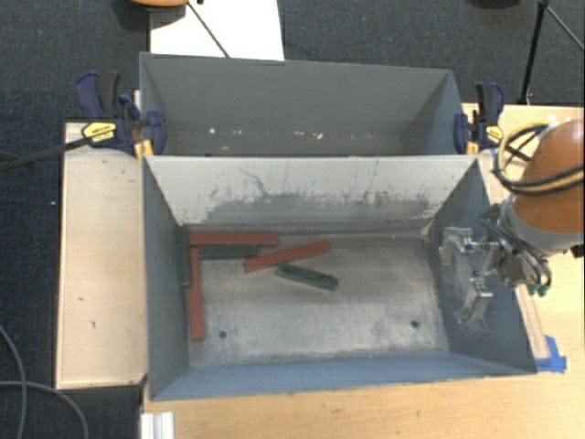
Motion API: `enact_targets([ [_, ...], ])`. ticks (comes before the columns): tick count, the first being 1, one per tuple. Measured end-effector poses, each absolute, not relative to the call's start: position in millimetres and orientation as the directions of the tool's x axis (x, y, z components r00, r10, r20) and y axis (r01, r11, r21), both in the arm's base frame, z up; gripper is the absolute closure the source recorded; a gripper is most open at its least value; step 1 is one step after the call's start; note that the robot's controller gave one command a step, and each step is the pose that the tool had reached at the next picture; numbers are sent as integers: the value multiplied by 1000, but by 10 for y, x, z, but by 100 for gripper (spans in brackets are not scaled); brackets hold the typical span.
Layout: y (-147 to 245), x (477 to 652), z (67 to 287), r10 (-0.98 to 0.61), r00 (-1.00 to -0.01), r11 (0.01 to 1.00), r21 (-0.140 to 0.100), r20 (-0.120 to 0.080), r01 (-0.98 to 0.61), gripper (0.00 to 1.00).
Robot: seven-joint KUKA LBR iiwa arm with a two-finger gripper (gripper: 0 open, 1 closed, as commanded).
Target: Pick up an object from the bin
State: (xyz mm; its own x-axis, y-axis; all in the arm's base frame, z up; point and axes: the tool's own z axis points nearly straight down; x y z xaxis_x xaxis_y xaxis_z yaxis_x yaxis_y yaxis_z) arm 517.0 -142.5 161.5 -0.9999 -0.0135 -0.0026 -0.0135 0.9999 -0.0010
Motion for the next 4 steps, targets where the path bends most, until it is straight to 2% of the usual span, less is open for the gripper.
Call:
enact_targets([
  [1, -1425, 5170, 1615, -14, -1000, 1000, -1, -3, -14, 0],
  [3, -930, 6134, 1145, -76, -997, 997, 1, -4, -76, 0],
  [4, -256, 5907, 957, -174, -985, 985, -1, -3, -174, 0],
])
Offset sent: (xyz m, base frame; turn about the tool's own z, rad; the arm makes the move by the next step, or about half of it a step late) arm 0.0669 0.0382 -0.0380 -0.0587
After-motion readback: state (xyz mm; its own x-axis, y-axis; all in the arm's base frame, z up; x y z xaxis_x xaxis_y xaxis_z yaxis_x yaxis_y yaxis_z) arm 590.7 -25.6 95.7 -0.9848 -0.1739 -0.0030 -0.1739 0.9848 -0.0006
